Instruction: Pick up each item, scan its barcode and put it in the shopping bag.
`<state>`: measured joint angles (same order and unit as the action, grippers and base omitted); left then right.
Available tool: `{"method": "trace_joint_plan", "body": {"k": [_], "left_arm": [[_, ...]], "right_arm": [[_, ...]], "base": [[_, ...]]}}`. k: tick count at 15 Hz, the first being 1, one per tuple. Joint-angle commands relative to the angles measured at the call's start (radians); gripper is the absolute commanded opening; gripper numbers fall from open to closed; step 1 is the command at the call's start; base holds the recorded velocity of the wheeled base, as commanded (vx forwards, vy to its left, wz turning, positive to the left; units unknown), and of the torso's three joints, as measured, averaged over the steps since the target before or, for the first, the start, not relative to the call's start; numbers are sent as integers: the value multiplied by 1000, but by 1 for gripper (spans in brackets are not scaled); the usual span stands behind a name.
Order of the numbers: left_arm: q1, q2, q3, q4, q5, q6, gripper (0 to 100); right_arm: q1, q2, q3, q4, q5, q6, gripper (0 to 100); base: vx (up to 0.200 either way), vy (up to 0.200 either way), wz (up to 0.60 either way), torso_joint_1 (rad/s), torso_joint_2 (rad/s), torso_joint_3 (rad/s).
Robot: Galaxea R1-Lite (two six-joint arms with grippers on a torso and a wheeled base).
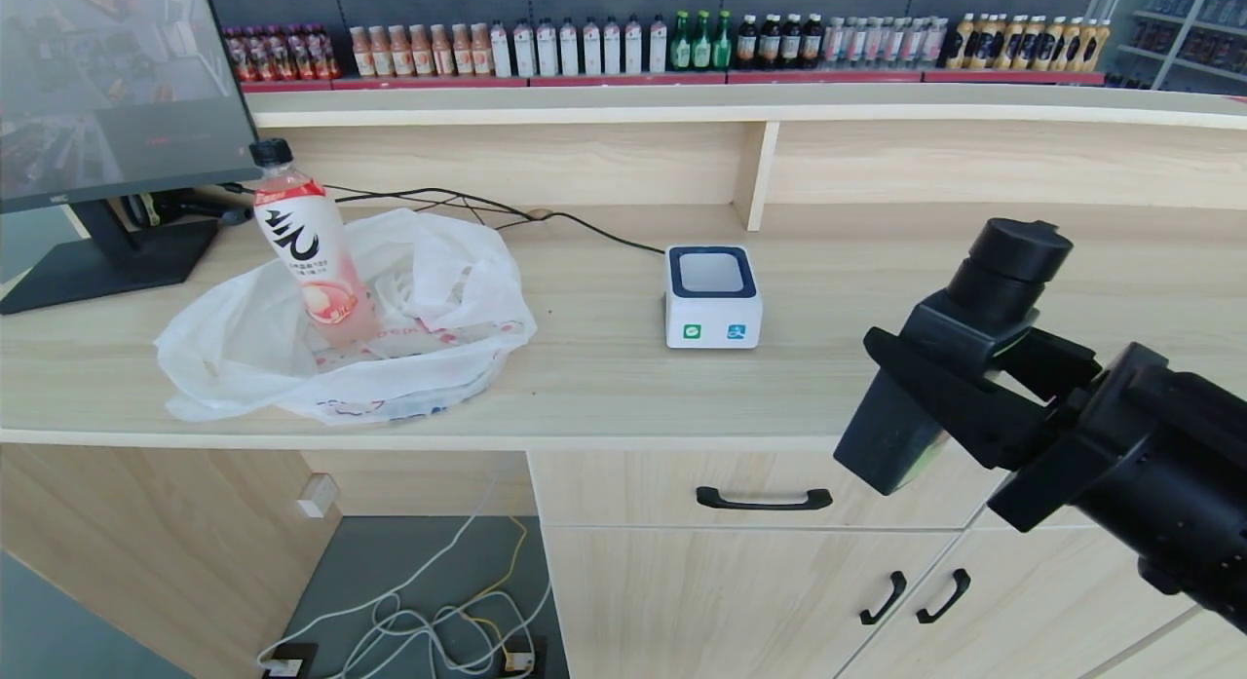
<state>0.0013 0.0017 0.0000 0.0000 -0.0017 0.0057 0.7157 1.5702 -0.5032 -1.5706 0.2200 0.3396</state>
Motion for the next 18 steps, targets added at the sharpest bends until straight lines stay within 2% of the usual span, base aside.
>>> {"method": "trace_joint_plan", "body": {"k": [1,5,18], "left_arm": [[0,0,0,0,0,0,100],[0,0,0,0,0,0,100],[0,0,0,0,0,0,100]], "right_arm": [[77,5,-20,0,18,-19,0],[125,5,-21,0,24,-16,0],[125,-38,-12,0,25,24,0]], "base": [[0,0,0,0,0,0],[0,0,0,0,0,0],[0,0,0,0,0,0]]}}
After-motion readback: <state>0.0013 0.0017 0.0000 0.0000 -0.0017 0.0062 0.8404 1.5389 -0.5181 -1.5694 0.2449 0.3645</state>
